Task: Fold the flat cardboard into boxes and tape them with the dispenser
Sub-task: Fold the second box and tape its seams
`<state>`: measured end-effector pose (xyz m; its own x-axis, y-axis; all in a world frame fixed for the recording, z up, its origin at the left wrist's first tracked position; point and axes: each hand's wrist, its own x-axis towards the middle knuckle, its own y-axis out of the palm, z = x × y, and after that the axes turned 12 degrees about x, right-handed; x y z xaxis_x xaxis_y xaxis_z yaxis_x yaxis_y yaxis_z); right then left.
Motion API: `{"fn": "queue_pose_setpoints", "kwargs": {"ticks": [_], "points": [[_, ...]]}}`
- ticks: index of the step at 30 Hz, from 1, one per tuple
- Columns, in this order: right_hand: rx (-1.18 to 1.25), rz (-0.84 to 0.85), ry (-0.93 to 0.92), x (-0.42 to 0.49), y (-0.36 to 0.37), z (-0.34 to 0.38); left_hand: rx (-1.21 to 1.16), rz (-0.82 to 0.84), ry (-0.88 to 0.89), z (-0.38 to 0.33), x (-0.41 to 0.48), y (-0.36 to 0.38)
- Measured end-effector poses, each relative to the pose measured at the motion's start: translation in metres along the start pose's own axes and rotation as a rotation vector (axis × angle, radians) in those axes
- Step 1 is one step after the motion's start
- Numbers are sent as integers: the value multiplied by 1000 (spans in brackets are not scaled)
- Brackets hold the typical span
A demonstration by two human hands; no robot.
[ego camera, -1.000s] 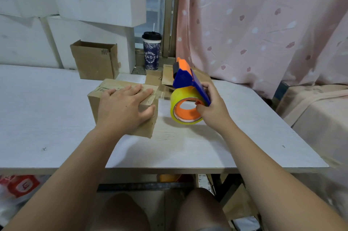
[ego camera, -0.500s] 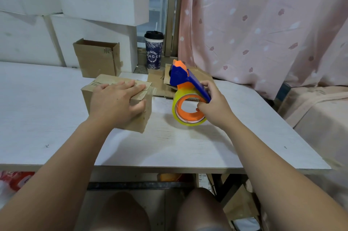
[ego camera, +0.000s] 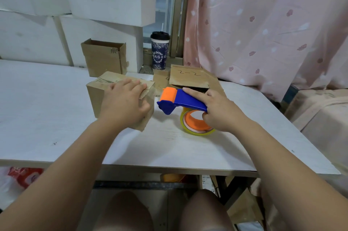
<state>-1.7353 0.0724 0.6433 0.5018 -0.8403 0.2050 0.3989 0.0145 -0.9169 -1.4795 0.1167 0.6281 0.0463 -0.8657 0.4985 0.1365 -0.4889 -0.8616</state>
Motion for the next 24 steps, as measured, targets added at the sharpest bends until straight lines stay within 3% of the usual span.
{"fn": "queue_pose_setpoints", "kwargs": {"ticks": [3, 11, 16, 20, 24], "points": [[-16, 55, 1, 7, -8, 10, -36, -80, -49, -19, -2, -2], [-79, 41, -36, 21, -27, 23, 193, 10, -73, -31, 3, 5], [-233, 43, -72, 33, -37, 40, 159, -113, -90, -32, 2, 12], [-276, 189, -67, 51, -45, 63, 94, -232, -65, -29, -2, 15], [-345, 260, -103, 67, -56, 82, -15, -175, -71, -26, -1, 13]]}}
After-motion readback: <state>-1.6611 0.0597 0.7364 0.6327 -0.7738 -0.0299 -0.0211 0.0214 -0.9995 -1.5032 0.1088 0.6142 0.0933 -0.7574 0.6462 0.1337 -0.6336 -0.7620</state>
